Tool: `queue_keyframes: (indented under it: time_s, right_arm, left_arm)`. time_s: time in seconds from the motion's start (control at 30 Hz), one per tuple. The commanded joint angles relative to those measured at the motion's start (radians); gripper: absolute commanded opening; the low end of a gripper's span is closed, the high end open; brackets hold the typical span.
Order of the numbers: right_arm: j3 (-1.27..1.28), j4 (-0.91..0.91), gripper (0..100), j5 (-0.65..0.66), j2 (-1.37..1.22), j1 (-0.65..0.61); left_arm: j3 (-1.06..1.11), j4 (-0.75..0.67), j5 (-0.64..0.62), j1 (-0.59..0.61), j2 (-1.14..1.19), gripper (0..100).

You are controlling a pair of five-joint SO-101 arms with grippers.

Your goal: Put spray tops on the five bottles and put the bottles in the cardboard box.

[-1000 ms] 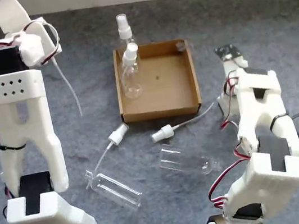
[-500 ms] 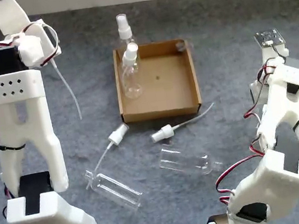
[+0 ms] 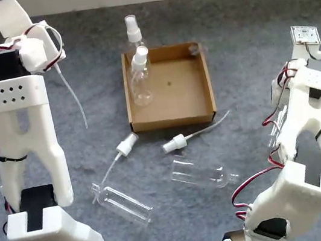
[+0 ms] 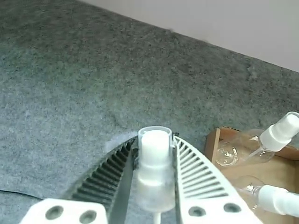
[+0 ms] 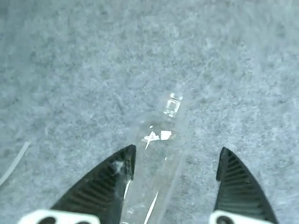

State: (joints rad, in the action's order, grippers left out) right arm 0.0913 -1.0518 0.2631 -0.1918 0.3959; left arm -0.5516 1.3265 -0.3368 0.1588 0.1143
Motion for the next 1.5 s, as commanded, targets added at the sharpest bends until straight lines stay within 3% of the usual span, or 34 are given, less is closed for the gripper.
queue_keyframes:
  time_s: [0.0,0.3,0.73,1.13,1.3,1.47]
  right_arm:
    - [-0.053,0.028,24.0,-0.032,0.007,0.002]
    - [-0.068,0.022,23.8,-0.121,-0.005,0.002]
    - [-0.432,-0.222,23.8,-0.175,-0.305,-0.01]
    - [-0.444,-0.344,23.8,-0.394,-0.325,0.007]
    - [-0.441,-0.305,23.8,-0.41,-0.331,0.048]
    - [-0.433,-0.295,12.5,-0.399,-0.332,0.045]
  left_arm:
    - [-0.051,0.002,-0.003,-0.025,-0.054,0]
    - [-0.051,0.002,-0.005,-0.039,-0.054,0]
    - [-0.05,0.003,-0.005,-0.039,-0.054,0]
    - [-0.05,0.002,-0.005,-0.039,-0.054,0]
    - [-0.05,0.003,-0.005,-0.041,-0.054,0]
    - [-0.05,0.003,-0.005,-0.058,-0.054,0]
